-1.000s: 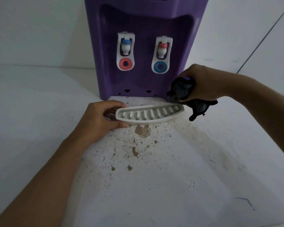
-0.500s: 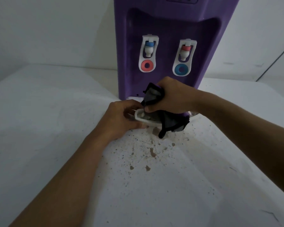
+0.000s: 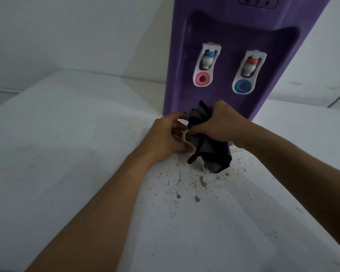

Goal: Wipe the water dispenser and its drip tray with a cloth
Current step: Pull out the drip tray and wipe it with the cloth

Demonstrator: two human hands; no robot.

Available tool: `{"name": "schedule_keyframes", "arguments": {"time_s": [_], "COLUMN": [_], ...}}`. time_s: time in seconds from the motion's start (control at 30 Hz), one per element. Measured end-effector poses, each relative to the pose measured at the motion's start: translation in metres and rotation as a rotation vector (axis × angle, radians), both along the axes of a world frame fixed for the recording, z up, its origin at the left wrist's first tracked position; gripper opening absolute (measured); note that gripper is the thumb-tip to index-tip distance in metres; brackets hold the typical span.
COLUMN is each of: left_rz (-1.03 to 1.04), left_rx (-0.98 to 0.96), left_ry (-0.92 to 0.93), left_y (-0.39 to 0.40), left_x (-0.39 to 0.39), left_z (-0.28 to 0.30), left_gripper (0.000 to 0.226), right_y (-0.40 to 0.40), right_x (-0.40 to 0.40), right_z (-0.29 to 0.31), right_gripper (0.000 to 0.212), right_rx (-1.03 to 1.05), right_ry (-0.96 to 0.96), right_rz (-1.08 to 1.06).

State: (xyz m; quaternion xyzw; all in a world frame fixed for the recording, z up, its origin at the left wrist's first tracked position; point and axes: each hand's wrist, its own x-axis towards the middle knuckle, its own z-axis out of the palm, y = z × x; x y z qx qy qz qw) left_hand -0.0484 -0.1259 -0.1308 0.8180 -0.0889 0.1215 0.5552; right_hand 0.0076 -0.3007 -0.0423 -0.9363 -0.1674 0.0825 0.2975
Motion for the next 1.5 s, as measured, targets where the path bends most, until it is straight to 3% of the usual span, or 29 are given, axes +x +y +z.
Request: {"name": "schedule_keyframes", "arguments": {"time_s": [0.23, 0.4, 0.6, 0.7, 0.83, 0.93, 1.13, 1.5], "left_rz": [-0.004, -0.001, -0.007, -0.006, -0.025, -0.033, -0.060, -0.060], "left_rx": [-0.007, -0.009, -0.007, -0.013, -0.004, -0.005, -0.049, -0.004], "left_ry": [0.007, -0.001, -0.037, -0.044, -0.044, -0.042, -0.024, -0.034], "left_y": [-0.001, -0.002, -0.002, -0.001, -0.001, 0.001, -0.001, 0.000], "left_x": [-0.002, -0.005, -0.007, -0.005, -0.002, -0.001, -0.001, 0.000], "left_z": [0.004, 0.007, 0.007, 0.005, 0.002, 0.000, -0.001, -0.001], "left_gripper": [0.072, 0.069, 0.068, 0.069, 0.071, 0.069, 0.063, 0.057], "right_y": [0.007, 0.013, 0.013, 0.011, 0.008, 0.007, -0.020, -0.119], "right_x": [-0.011, -0.019, -0.016, -0.019, -0.022, -0.013, 0.006, 0.043], "right_z": [-0.004, -0.008, -0.009, -0.016, -0.023, -0.013, 0.004, 0.014], "right_gripper": [0.051, 0.032, 0.046, 0.033, 0.038, 0.032, 0.057, 0.055], "right_rx": [-0.120, -0.165, -0.111, -0.051, 0.035, -0.052, -0.233, -0.343], "right_ry": [-0.235, -0.357, -0.193, -0.224, -0.211, -0.142, -0.144, -0.102], "right_rz": [-0.016, 0.037, -0.009, -0.011, 0.007, 0.073, 0.092, -0.144]}}
